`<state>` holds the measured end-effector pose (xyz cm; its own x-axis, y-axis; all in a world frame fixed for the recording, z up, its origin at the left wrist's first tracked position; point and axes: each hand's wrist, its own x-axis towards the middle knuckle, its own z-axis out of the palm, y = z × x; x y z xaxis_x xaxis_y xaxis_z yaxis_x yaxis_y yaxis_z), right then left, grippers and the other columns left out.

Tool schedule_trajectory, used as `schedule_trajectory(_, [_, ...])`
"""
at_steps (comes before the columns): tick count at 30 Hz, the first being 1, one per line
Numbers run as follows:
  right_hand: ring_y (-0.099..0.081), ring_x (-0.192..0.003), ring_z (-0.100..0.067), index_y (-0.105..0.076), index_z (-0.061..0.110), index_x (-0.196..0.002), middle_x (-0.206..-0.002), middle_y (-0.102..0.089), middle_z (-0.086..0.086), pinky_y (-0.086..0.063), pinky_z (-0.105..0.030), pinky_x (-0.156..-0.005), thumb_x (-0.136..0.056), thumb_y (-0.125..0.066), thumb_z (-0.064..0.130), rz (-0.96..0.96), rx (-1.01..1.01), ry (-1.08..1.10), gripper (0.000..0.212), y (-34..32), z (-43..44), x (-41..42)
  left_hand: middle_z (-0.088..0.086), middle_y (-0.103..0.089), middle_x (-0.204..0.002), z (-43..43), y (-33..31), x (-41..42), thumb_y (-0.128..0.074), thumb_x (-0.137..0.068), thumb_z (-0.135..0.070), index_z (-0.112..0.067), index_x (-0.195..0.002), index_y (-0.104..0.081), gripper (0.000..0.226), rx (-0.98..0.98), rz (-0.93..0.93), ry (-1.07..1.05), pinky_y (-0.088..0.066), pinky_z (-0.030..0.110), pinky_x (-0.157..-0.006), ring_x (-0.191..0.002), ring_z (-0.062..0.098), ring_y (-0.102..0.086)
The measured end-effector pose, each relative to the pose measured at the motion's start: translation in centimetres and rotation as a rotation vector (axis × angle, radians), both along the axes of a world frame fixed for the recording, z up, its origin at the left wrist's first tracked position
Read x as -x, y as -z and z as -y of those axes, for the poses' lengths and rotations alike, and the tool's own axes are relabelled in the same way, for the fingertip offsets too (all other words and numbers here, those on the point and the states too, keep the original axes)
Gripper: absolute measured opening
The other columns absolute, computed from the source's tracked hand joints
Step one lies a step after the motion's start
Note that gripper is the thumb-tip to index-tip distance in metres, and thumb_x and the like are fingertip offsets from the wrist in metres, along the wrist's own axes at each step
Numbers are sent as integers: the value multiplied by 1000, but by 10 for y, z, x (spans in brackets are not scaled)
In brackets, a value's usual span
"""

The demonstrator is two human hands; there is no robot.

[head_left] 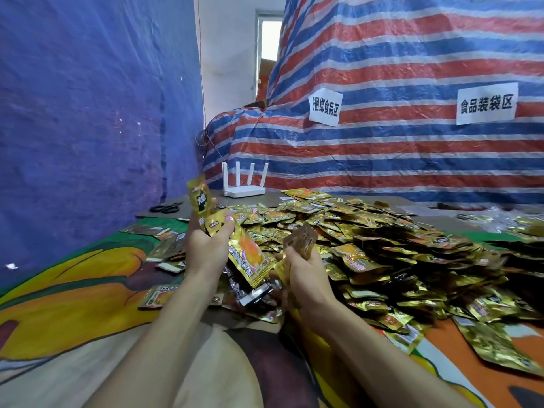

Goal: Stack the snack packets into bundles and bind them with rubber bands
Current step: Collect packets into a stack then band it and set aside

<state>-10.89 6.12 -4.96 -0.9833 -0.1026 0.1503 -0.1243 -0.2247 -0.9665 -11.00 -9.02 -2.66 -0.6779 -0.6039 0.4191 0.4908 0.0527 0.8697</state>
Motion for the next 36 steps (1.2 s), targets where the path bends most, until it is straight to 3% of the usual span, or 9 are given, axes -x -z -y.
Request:
schedule_trajectory(3, [-68, -81, -16, -47, 31, -135, -124, -59, -3, -60, -34, -68, -108, -43, 25, -75, -85, 54, 29, 1, -1, -1, -23, -62, -86, 1, -1, -7, -68, -95, -14, -37, -110, -61, 29, 329, -42, -180, -37, 0, -59, -76, -17, -58])
schedule_trajectory(7, [-59, -118, -20, -35, 41, -147, -132, -56, 9, -49, -50, -105, -107, -41, 27, -220, -202, 113, 44, 5, -2, 0, -12, -65, -88, -2, -1, -10, -59, -101, -20, -30, -123, -62, 25, 565, -69, -264, -37, 12, -61, -80, 10, -59])
schedule_trajectory(12, [-59, -98, -13, -58, 38, -101, -105, -62, 10, -51, -36, -86, -95, -49, 21, -250, -207, 69, 20, 1, 2, -5, -28, -70, -86, -21, -2, -10, -63, -98, -12, -42, -101, -63, 30, 315, -181, -33, -43, 2, -68, -81, -13, -63])
schedule_trajectory(15, [-64, -99, -13, -60, 30, -112, -103, -67, 6, -52, -35, -89, -92, -53, 19, -295, -186, 51, 23, 3, 6, -6, -15, -75, -89, -37, 12, -4, -72, -89, -3, -39, -98, -67, 37, 228, -108, 83, -55, 23, -80, -87, 4, -70])
schedule_trajectory(20, [-61, -102, 8, -56, 21, -132, -114, -64, 10, -45, -7, -83, -103, -54, 25, -286, -176, 19, 29, 5, 8, -4, -16, -71, -69, -40, 36, -1, -77, -78, 1, -29, -87, -66, 33, 222, 99, 154, -47, 9, -58, -62, -6, -65])
schedule_trajectory(23, [-61, -99, 12, -55, 26, -134, -112, -61, 18, -46, -7, -85, -102, -55, 36, -285, -182, 40, 33, 6, 8, -6, -10, -74, -69, -44, 44, -5, -77, -73, 1, -23, -91, -69, 31, 129, 162, 301, -52, 22, -58, -62, 10, -68])
schedule_trajectory(25, [-60, -105, 10, -54, 31, -133, -115, -60, 21, -47, -13, -94, -99, -59, 40, -318, -206, 58, 35, 7, 8, -9, -5, -77, -82, -50, 43, -10, -73, -75, -8, -23, -100, -70, 29, 129, 114, 350, -54, 28, -69, -76, 16, -71])
schedule_trajectory(31, [-58, -107, 19, -46, 44, -141, -125, -61, 24, -43, 2, -79, -77, -69, 63, -381, -50, 6, 70, -7, 5, -18, 8, -77, -97, -73, 23, -12, -71, -75, -14, -14, -112, -64, 38, 39, -88, 343, -61, 33, -76, -85, 22, -75])
schedule_trajectory(36, [-49, -123, 15, -42, 49, -141, -130, -54, 32, -40, -2, -92, -71, -65, 72, -420, -51, 22, 77, 0, 8, -17, 1, -75, -109, -87, 30, -17, -70, -72, -62, -23, -117, -65, 60, -134, 70, 737, -56, 27, -77, -97, 11, -73])
